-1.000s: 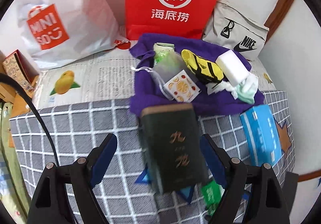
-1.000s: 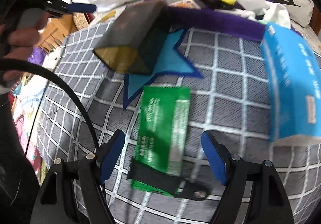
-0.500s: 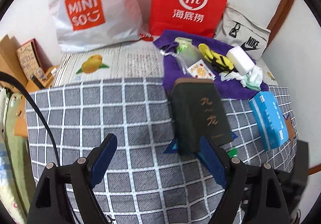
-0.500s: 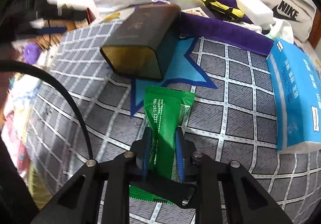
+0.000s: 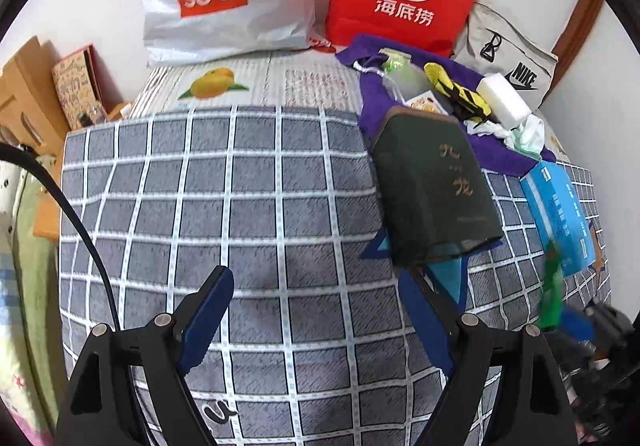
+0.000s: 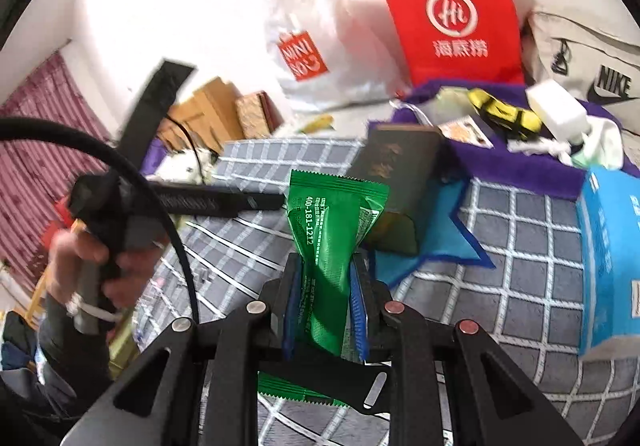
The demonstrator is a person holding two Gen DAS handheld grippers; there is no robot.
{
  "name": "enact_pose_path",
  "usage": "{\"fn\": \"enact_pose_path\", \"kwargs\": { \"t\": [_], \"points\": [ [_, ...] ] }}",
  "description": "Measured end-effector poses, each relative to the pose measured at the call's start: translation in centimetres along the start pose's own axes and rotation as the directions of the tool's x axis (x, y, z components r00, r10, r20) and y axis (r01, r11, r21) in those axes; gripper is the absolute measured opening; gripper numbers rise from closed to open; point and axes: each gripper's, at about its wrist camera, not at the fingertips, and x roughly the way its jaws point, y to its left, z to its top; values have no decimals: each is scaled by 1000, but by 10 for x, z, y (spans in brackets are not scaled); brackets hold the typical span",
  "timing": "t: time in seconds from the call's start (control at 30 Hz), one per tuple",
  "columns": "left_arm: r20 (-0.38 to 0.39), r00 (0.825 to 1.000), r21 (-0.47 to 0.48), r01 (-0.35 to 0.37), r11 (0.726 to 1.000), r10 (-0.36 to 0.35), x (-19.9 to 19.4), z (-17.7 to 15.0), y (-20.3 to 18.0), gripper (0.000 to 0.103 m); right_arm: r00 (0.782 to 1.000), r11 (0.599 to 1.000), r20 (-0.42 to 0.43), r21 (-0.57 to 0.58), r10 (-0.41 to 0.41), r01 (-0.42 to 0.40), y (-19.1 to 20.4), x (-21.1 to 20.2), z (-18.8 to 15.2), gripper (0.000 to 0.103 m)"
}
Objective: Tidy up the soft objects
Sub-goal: 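Grasp the black strap on the bed with the left gripper while the right holds the green packet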
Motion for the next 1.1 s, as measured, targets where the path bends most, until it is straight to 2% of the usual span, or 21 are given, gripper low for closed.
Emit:
{"fn": "enact_pose_path", "kwargs": {
  "t": [0.1,0.2,0.33,0.53,0.7,0.77,0.93,1.03,1.1],
  "points": [
    [-8,1000,-11,-4,1000,4,1,-5,4,84,999,1000,41,-15,20,-19,4,-8,5,24],
    [-6,1000,-8,-3,1000,3,1,-11,4,84,999,999,42,-41,-32,34,3,-10,6,24],
    [-11,1000,16,15,1000,-14,2,-18,-4,84,996,998,71,38,47,-49,-11,-19,8,24],
    [-24,999,51,25,998,-24,5,-24,-20,84,998,999,56,37,-11,9,-16,-27,8,24],
    [-35,999,89,23,996,-20,7,-34,-35,84,998,998,63,59,-20,16,-21,-38,8,24],
    [-34,999,107,29,994,-26,7,-38,-43,84,997,999,72,42,-38,35,-20,-45,9,24],
    [8,1000,169,-20,985,19,-1,-49,-72,84,991,992,72,45,-117,114,-32,-65,6,24],
    [24,1000,210,-19,978,14,-6,-56,-92,84,976,979,77,42,-203,200,-44,-79,1,24],
    [45,999,240,-38,970,28,-9,-62,-106,84,969,972,84,52,-234,230,-51,-88,-2,24]
  ]
}}
